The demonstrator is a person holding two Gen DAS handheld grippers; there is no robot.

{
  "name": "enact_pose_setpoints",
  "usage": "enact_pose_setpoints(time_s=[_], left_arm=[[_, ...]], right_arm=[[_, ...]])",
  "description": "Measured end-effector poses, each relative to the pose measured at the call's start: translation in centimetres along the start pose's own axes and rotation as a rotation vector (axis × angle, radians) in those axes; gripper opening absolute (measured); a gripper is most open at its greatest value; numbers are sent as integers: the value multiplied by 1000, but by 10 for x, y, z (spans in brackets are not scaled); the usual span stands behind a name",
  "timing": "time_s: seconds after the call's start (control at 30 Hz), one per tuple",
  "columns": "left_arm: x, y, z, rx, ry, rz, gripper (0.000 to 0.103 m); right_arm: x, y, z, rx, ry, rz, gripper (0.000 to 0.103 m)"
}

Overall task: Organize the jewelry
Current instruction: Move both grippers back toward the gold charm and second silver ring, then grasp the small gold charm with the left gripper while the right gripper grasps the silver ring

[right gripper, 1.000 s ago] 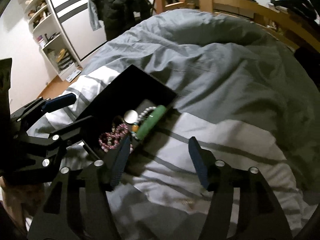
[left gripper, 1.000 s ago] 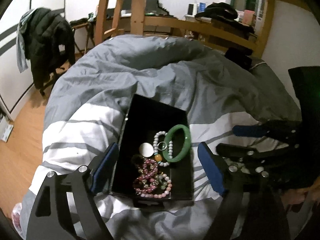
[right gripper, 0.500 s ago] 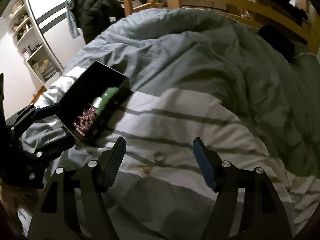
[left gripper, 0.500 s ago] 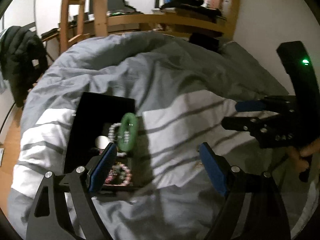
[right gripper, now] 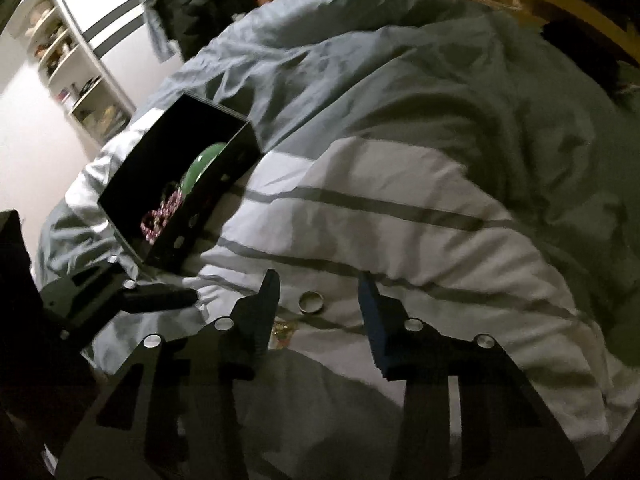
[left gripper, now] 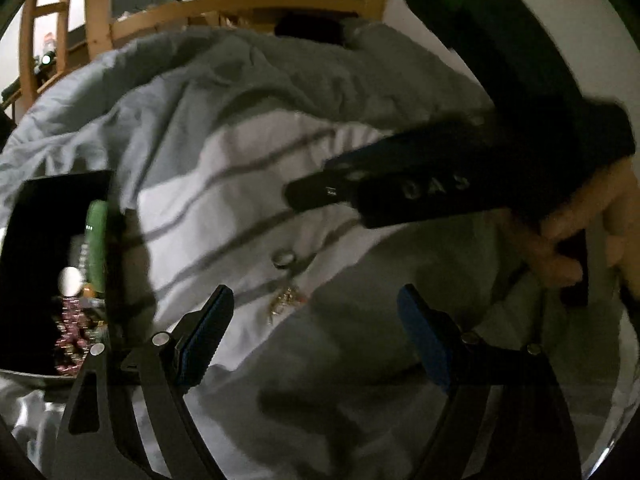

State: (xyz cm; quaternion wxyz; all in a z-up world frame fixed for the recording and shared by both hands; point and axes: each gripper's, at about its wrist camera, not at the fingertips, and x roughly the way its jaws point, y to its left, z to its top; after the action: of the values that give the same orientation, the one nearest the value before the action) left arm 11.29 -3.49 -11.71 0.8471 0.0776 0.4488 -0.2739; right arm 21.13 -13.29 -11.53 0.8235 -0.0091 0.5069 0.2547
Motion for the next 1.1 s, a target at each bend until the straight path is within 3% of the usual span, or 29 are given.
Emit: enact_pose_setpoints(time_s=[0.1, 0.2, 0.37, 0.5, 0.57, 0.63, 1.07, 1.1], left_arm=[[18, 2, -2, -3, 45, -25, 71], [30, 4, 0, -2, 64, -36, 68], [49, 15, 3, -64, 89, -44, 53], [58, 21, 1, -99, 109, -59, 51], [60, 23, 0, -112, 115, -65, 51], [58, 24, 0, -122, 116, -69, 44], [48, 41, -1, -215, 134, -113, 8], [46, 44, -1, -219, 141, -86, 7]], right_arm=[[19, 3, 4, -33, 46, 55, 36], [38, 1, 3, -42, 86, 84, 34], [69, -12, -6, -31, 147, 54, 31], [78, -13, -5, -33, 141, 50, 29], [80, -13, -5, -41, 130, 27, 18], [82, -14, -6, -43, 121, -5, 5], [72, -24, -3, 2, 76, 11, 0], [72, -23, -3, 1, 75, 8, 1]])
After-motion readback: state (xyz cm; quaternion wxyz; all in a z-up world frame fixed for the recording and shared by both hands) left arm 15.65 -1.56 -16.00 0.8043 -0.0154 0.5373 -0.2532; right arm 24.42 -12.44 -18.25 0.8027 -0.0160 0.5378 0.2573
